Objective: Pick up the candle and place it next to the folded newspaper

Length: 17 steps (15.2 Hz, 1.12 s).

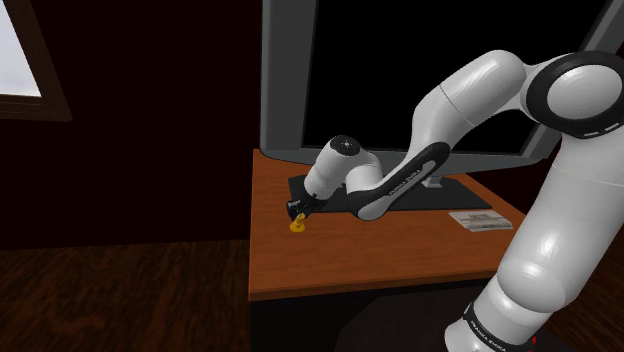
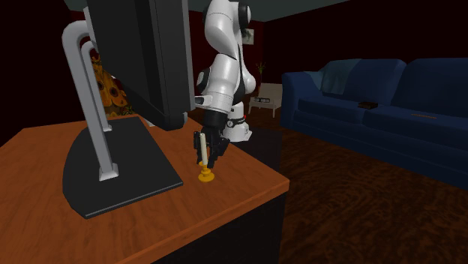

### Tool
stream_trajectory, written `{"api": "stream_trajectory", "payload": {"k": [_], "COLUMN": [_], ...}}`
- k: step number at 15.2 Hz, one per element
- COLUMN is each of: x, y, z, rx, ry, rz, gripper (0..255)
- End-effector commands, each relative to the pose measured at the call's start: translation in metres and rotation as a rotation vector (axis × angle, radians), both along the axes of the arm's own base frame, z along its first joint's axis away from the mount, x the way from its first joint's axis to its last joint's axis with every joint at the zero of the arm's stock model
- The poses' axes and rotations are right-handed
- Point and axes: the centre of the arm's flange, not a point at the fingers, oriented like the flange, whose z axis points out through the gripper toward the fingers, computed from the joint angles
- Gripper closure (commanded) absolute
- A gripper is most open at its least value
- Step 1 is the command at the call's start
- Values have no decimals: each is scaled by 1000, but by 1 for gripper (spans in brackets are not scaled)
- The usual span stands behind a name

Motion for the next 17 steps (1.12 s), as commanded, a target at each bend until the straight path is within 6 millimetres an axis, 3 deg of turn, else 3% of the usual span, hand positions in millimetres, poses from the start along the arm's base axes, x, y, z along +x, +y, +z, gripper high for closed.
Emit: {"api": "stream_trajectory", "payload": {"k": [1, 17], "x": [0, 0], "y": [0, 0], "z": [0, 84], "rx": [0, 0], "ry": [0, 0], "rz": [0, 0], "gripper": [255, 255]}}
